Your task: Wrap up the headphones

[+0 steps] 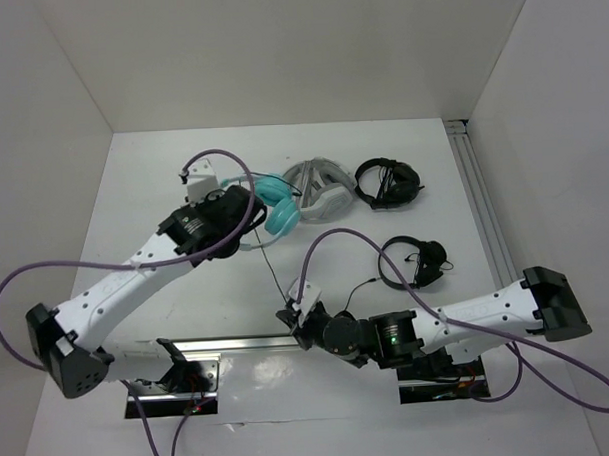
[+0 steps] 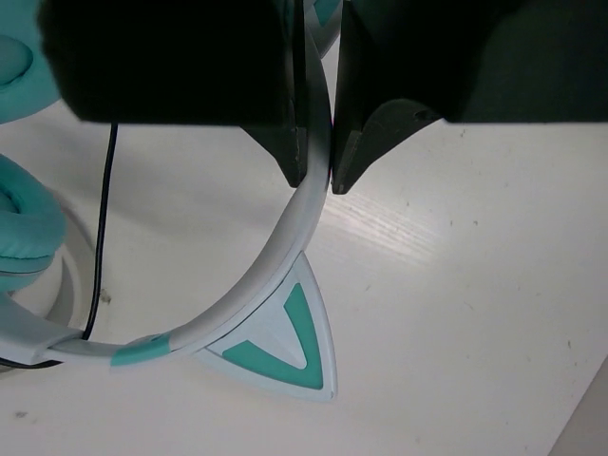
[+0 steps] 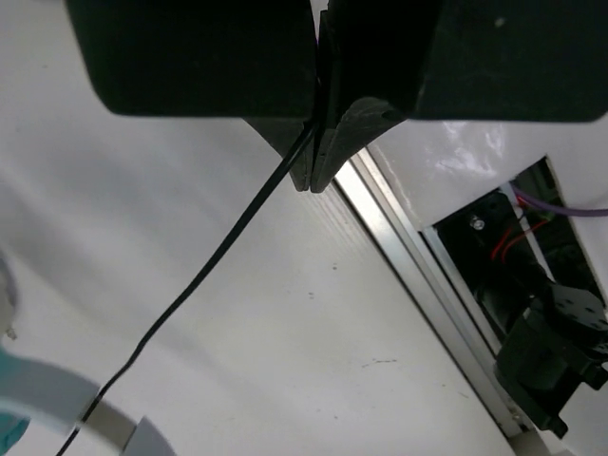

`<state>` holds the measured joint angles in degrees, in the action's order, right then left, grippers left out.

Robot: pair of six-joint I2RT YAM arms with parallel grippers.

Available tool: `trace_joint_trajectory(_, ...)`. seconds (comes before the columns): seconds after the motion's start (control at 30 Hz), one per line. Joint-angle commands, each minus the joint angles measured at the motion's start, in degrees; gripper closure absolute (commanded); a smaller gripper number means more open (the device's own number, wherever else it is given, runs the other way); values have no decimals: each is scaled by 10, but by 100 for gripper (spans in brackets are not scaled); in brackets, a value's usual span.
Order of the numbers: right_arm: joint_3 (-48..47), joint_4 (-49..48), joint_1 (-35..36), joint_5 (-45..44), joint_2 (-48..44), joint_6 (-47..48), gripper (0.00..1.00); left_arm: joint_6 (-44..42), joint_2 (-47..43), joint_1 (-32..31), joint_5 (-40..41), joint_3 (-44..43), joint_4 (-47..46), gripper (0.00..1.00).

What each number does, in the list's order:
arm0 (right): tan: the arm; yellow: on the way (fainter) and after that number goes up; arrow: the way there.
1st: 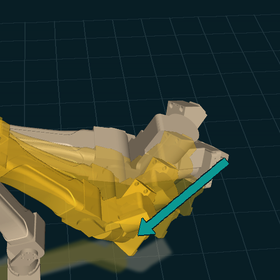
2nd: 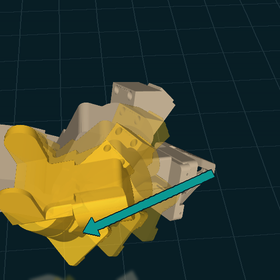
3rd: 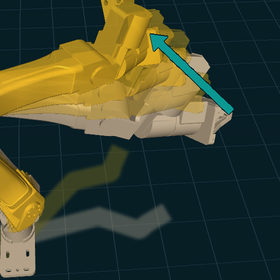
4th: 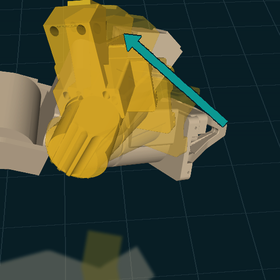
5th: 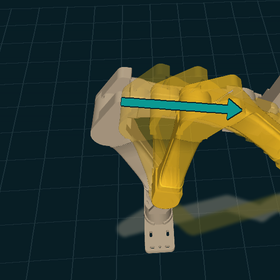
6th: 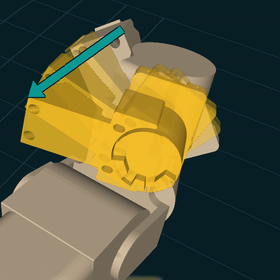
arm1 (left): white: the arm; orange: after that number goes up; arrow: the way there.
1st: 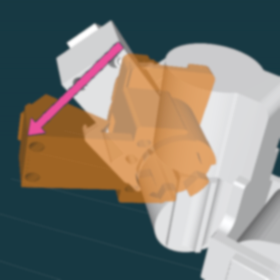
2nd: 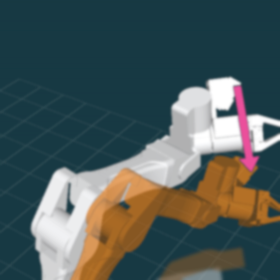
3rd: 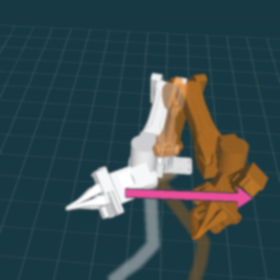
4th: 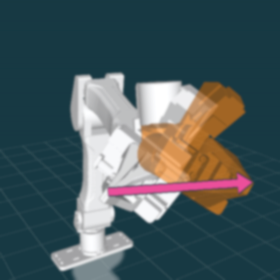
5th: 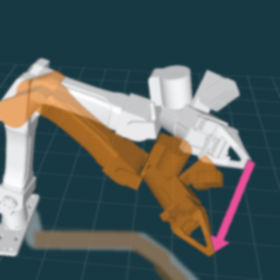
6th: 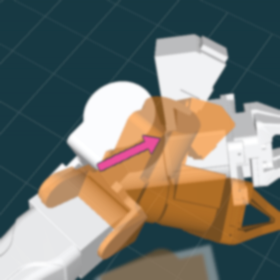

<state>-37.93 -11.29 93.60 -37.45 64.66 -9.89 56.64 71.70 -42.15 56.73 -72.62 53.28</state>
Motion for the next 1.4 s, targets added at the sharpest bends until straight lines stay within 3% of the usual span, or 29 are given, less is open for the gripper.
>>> trace_joint_trajectory(0.0, -44, 64, 11, -29, -11, 34, 100, 129, 47, -15, 58, -63, 112, 100)
trace_joint_trajectory(0.23, -116, 159, -37, -58, -18, 95, 100, 34, 102, -65, 7, -24, 92, 100)
trace_joint_trajectory(0.33, -124, 186, -72, -80, -32, 123, 100, 2, 94, -116, -13, 14, 87, 100)
trace_joint_trajectory(0.47, -137, 212, -103, -119, -45, 151, 100, -128, 64, -152, -99, 34, 45, 100)
trace_joint_trajectory(0.7, -121, 170, -133, -211, -71, 194, 99, -300, -54, -165, -309, 67, -19, 100)
trace_joint_trajectory(0.97, -98, 89, -231, -141, -107, 221, 97, -355, -112, -175, -405, 79, -5, 100)
trace_joint_trajectory(1.13, -135, 111, -335, -49, -76, 230, 95, -356, -125, -192, -396, 79, 1, 100)
trace_joint_trajectory(1.27, -158, 136, -396, -11, -47, 210, 95, -314, -125, -192, -276, 36, 63, 100)
trace_joint_trajectory(1.37, -164, 136, -434, 17, -37, 196, 95, -309, -130, -192, -249, 25, 68, 100)
